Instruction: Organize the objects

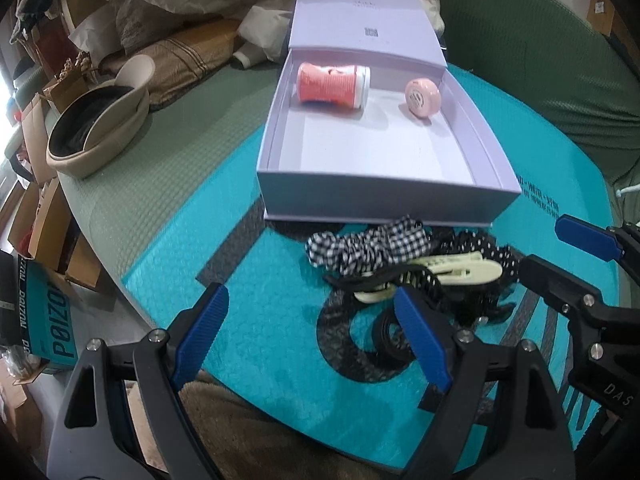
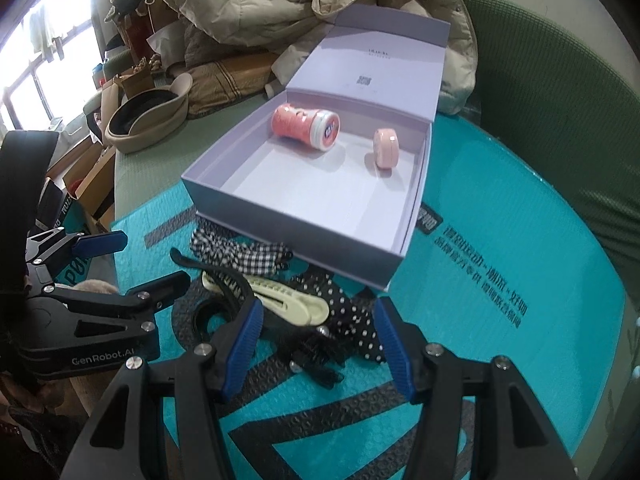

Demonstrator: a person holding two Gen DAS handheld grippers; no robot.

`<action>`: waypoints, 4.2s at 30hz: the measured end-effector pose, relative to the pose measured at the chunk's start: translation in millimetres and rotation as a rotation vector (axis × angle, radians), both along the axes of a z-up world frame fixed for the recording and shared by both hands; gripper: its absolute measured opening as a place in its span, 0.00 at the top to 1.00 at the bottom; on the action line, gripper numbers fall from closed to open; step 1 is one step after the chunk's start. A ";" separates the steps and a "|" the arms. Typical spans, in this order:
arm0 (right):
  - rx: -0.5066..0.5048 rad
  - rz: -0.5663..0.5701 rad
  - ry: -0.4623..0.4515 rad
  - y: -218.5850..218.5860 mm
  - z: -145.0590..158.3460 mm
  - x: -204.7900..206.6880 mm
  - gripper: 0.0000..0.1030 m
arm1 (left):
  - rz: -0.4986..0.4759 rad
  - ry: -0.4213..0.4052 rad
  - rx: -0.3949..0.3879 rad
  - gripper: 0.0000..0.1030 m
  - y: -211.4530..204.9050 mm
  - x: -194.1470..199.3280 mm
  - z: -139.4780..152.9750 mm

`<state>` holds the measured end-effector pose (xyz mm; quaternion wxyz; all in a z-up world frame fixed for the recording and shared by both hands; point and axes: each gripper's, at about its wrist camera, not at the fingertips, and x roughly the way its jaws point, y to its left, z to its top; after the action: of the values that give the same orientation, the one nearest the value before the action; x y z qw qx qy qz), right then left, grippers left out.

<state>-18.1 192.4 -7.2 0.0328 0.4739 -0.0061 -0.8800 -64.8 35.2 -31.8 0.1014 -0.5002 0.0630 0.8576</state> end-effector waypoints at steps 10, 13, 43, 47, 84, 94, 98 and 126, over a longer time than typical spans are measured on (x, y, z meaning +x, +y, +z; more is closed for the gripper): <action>-0.022 -0.003 -0.047 0.3 -22.9 11.5 0.43 | -0.010 -0.044 0.001 0.18 3.7 13.7 -21.3; -0.032 -0.004 -0.056 1.0 -29.2 12.9 0.43 | -0.019 -0.069 0.010 0.18 5.5 15.6 -28.6; -0.132 0.063 -0.097 7.4 -62.8 9.8 0.83 | -0.106 -0.026 0.065 0.18 23.1 27.5 -37.1; -0.122 0.068 -0.099 9.7 -60.7 19.8 0.84 | -0.117 -0.029 0.066 0.22 27.1 23.9 -39.8; -0.110 0.064 -0.093 -0.7 -63.6 -4.6 0.65 | -0.128 -0.039 0.131 0.61 13.3 4.9 -41.7; -0.090 0.053 -0.088 -1.2 -53.0 10.6 0.65 | -0.141 -0.036 0.118 0.62 14.1 13.6 -36.0; -0.081 0.052 -0.078 -1.9 -47.4 18.2 0.65 | -0.135 -0.036 0.126 0.62 12.4 17.0 -32.9; -0.047 0.084 0.038 -12.7 11.9 58.1 0.66 | -0.155 0.057 0.109 0.62 10.7 52.5 11.0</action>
<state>40.0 179.7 4.7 0.0810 0.4559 -0.0060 -0.8863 -12.3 45.8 -20.7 0.1927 -0.4630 0.0574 0.8633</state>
